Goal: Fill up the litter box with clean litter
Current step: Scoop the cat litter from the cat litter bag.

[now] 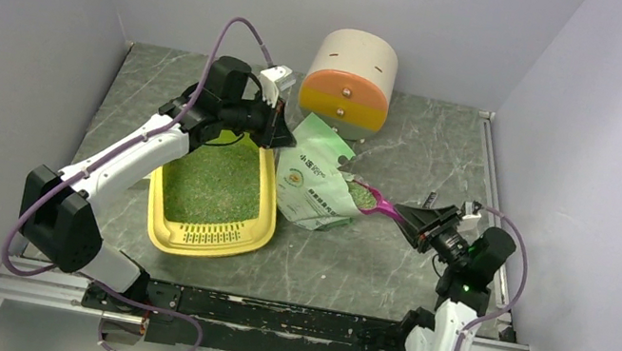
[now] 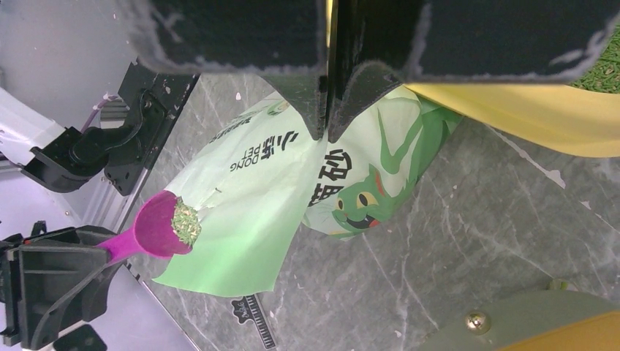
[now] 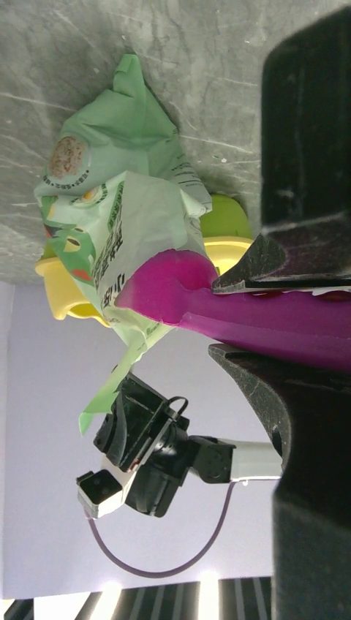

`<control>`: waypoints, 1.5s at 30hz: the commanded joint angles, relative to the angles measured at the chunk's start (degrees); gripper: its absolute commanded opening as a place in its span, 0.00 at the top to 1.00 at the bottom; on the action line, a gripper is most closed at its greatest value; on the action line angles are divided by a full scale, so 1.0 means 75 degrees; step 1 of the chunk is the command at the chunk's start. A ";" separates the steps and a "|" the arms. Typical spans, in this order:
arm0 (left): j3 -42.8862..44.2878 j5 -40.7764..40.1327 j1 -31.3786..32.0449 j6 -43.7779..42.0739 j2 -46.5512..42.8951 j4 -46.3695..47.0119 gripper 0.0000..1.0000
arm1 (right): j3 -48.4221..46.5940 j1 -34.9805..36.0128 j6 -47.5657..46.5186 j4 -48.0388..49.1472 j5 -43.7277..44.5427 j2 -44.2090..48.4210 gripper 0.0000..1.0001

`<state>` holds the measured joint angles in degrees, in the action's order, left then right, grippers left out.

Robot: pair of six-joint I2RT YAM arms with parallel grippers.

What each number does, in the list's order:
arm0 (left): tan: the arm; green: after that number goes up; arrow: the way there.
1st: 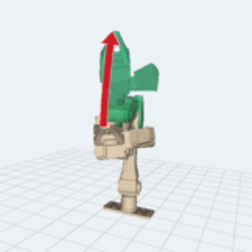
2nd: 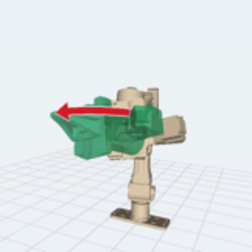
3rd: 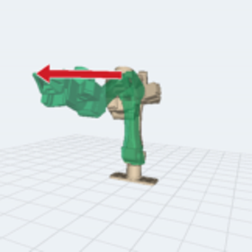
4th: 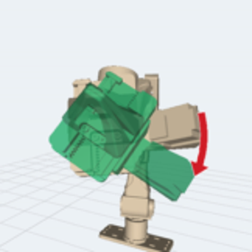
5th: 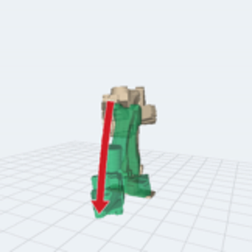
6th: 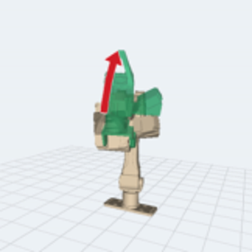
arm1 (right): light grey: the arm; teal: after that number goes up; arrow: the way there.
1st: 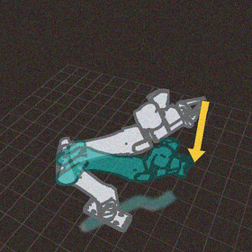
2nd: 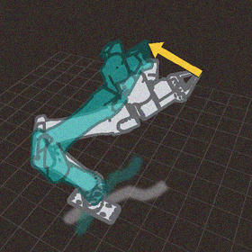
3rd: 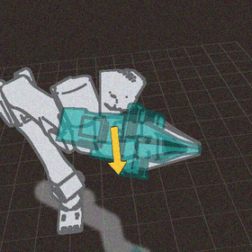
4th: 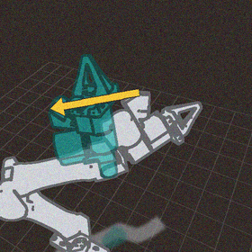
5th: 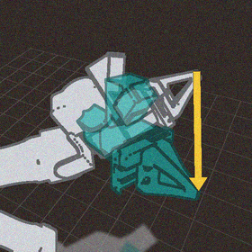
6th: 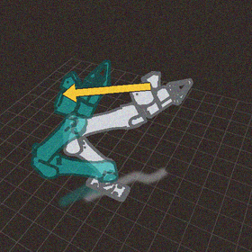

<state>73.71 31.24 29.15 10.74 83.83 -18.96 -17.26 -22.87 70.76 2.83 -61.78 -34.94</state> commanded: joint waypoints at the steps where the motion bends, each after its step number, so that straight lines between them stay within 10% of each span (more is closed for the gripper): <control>1: 0.0051 -0.0030 0.0005 -0.0032 -0.0307 0.0348 0.95 | -0.0600 -0.0203 -0.0587 -0.0864 -0.0175 0.0164 1.00; 45: 0.0102 -0.1192 -0.0055 0.0275 -0.0120 -0.0006 0.95 | -0.2015 -0.0360 -0.1221 -0.2794 0.0317 0.0287 1.00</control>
<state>73.69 24.53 29.12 11.75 83.66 -19.53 -30.52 -25.06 62.28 -17.50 -58.87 -33.26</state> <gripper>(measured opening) 0.053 0.305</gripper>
